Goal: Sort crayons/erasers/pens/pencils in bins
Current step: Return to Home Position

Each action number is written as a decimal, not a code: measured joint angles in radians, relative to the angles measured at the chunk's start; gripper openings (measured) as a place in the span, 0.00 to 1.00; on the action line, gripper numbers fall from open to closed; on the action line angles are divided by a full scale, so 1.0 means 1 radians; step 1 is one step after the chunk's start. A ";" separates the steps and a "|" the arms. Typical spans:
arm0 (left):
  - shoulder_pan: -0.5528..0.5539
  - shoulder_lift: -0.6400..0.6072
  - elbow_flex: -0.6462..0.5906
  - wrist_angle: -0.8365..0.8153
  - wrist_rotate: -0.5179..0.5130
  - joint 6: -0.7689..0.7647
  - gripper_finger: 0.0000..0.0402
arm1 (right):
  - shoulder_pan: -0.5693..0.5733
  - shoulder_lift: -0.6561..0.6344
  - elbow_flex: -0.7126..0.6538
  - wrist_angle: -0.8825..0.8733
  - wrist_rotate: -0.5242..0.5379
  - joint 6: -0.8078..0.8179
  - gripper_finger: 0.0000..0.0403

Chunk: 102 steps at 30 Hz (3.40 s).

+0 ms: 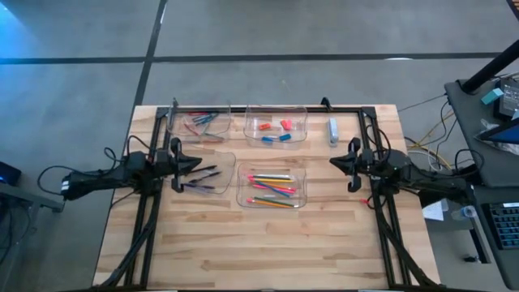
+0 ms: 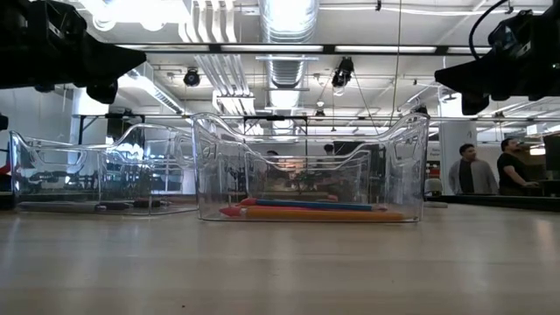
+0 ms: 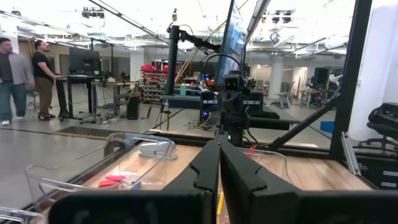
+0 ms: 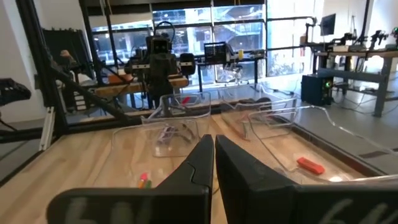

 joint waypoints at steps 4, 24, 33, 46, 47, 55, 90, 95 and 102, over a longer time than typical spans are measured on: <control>0.000 0.000 0.000 0.000 0.000 0.002 0.00 | 0.000 0.000 0.000 -0.036 0.000 0.008 0.02; 0.001 0.038 -0.002 0.002 -0.001 -0.109 0.00 | 0.000 0.002 0.000 -0.049 0.000 0.102 0.02; 0.001 0.051 -0.002 0.002 -0.002 -0.103 0.00 | 0.000 0.002 0.000 -0.050 0.000 0.103 0.02; 0.001 0.051 -0.002 0.002 -0.002 -0.103 0.00 | 0.000 0.002 0.001 -0.050 0.000 0.105 0.02; 0.001 0.051 -0.002 0.002 -0.002 -0.104 0.00 | 0.000 0.002 0.001 -0.050 0.000 0.105 0.02; 0.001 0.051 -0.002 0.002 -0.002 -0.104 0.00 | 0.000 0.002 0.001 -0.050 0.000 0.103 0.02; 0.001 0.051 -0.002 0.002 -0.002 -0.104 0.00 | 0.000 0.002 0.001 -0.051 -0.001 0.104 0.02; 0.001 0.051 -0.002 0.002 -0.002 -0.104 0.00 | 0.000 0.002 0.001 -0.051 -0.001 0.105 0.02; 0.001 0.051 -0.002 0.002 -0.002 -0.104 0.00 | 0.000 0.002 0.001 -0.051 -0.001 0.103 0.02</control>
